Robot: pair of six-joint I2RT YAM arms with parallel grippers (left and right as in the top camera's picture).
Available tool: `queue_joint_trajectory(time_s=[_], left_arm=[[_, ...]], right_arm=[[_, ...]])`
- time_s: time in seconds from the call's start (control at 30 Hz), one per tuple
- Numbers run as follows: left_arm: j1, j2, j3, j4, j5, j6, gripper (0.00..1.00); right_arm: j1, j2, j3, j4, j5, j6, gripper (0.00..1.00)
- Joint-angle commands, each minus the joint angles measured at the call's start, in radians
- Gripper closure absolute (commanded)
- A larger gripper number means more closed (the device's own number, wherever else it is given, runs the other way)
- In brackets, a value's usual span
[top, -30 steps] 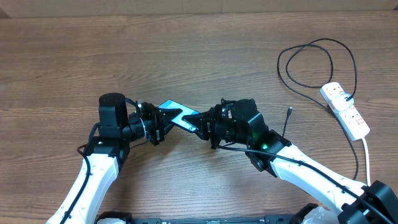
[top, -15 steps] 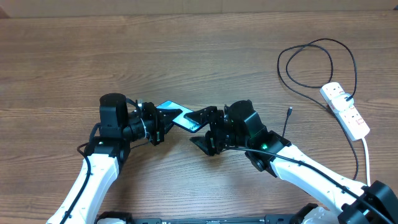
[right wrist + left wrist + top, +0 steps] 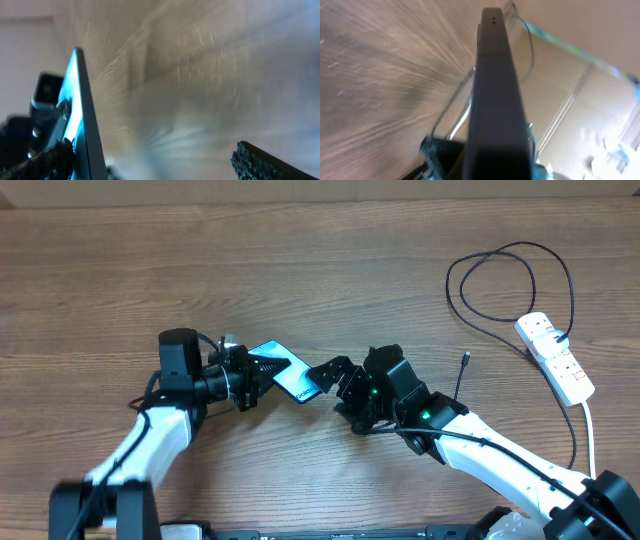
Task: Plug charger to phone and switch on socket
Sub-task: 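Hold the phone with both grippers and adjust the right gripper's grip, then open the right gripper, release the phone, and move it to the cable end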
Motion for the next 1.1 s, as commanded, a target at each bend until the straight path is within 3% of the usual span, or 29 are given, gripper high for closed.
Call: queue_joint_trajectory(time_s=[0.0,0.1,0.27,0.47,0.7,0.97,1.07], left_arm=[[0.012,0.083,0.015,0.152,0.349,0.063,0.96],[0.003,0.13,0.015,0.265,0.481,0.063,0.95],[-0.035,0.135,0.015,0.344,0.489,0.064,0.96],[-0.07,0.135,0.015,0.37,0.433,0.059,0.96],[-0.072,0.135,0.015,0.37,0.433,0.06,0.96],[-0.072,0.135,0.015,0.37,0.432,0.06,0.96],[-0.072,0.135,0.015,0.37,0.431,0.06,0.96]], right_arm=[[0.0,-0.021,0.01,-0.024,0.127,-0.388,0.0],[-0.033,-0.069,0.037,-0.136,0.196,-0.451,0.0],[-0.203,-0.23,0.109,-0.441,0.453,-0.47,0.0],[-0.367,-0.258,0.108,-0.511,0.457,-0.588,0.0],[-0.499,-0.16,0.106,-0.502,0.52,-0.692,0.0],[-0.593,0.043,0.106,-0.403,0.56,-0.727,0.3],[-0.604,0.098,0.106,-0.368,0.56,-0.745,0.31]])
